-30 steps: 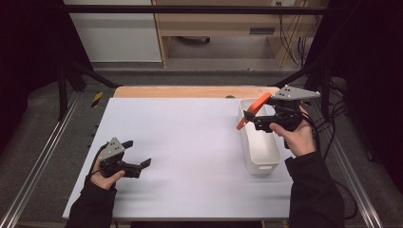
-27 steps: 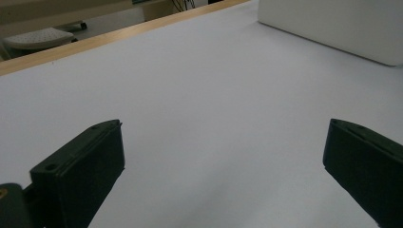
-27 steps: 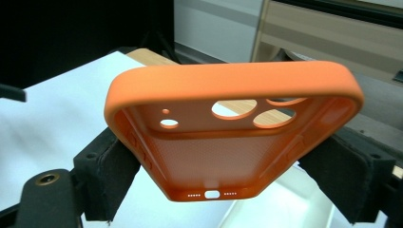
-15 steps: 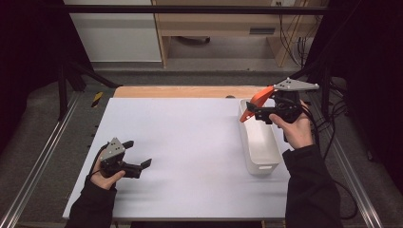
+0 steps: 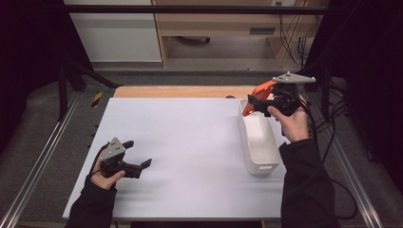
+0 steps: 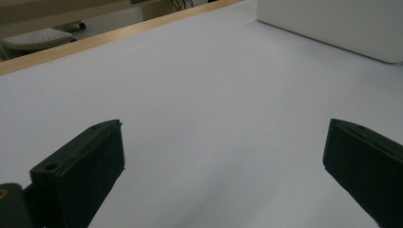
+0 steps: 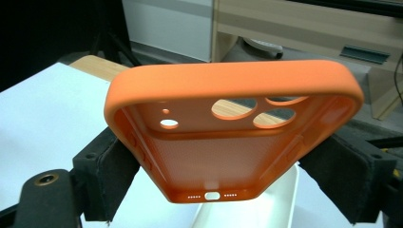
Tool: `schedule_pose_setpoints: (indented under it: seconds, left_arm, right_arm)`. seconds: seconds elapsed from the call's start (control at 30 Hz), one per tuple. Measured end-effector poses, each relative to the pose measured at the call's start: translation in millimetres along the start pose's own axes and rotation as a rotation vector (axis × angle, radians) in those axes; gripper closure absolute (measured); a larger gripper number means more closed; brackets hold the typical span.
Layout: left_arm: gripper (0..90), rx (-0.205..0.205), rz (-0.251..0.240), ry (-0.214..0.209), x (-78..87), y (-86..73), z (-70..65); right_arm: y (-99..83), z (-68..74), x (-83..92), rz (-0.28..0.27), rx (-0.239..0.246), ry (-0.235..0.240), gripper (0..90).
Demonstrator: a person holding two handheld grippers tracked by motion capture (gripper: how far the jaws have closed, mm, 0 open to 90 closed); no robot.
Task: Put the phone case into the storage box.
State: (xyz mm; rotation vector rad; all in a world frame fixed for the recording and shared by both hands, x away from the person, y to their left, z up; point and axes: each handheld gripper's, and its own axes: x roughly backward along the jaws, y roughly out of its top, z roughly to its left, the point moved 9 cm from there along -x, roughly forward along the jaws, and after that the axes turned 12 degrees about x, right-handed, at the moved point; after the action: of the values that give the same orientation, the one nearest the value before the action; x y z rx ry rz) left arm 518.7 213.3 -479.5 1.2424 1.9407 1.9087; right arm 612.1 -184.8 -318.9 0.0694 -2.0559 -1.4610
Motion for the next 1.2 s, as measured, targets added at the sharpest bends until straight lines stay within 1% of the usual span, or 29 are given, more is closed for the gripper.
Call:
schedule_pose_setpoints:
  seconds: [0.23, 0.5, 0.73, 0.87, 0.97, 1.1, 1.2]
  left_arm:
    - [0.0, -0.002, -0.001, -0.004, -0.2, 0.1, -0.2]
    - [0.0, -0.004, 0.004, -0.006, -1.4, -0.8, -0.1]
    - [0.0, -0.009, 0.012, -0.006, -3.4, -2.1, -0.2]
    - [0.0, -0.013, 0.016, -0.007, -4.1, -2.7, -0.7]
    - [0.0, -0.013, 0.018, -0.008, -4.6, -2.9, -0.6]
    - [0.0, -0.014, 0.020, -0.009, -5.2, -3.6, -0.7]
    - [0.0, -0.014, 0.021, -0.009, -5.4, -3.7, -0.5]
  right_arm:
    - [2.6, -9.5, -9.5, 0.018, -0.017, -0.032, 15.2]
    - [0.9, -19.3, -22.8, 0.050, -0.047, -0.065, 15.2]
    - [-2.2, -26.4, -32.3, 0.076, -0.060, -0.090, 15.2]
    - [-4.2, -28.4, -39.6, 0.091, -0.064, -0.096, 15.2]
    - [-5.3, -28.5, -45.4, 0.098, -0.059, -0.096, 15.2]
    - [-6.5, -30.3, -51.6, 0.107, -0.069, -0.102, 15.2]
    - [-7.6, -33.1, -55.8, 0.115, -0.075, -0.115, 15.2]
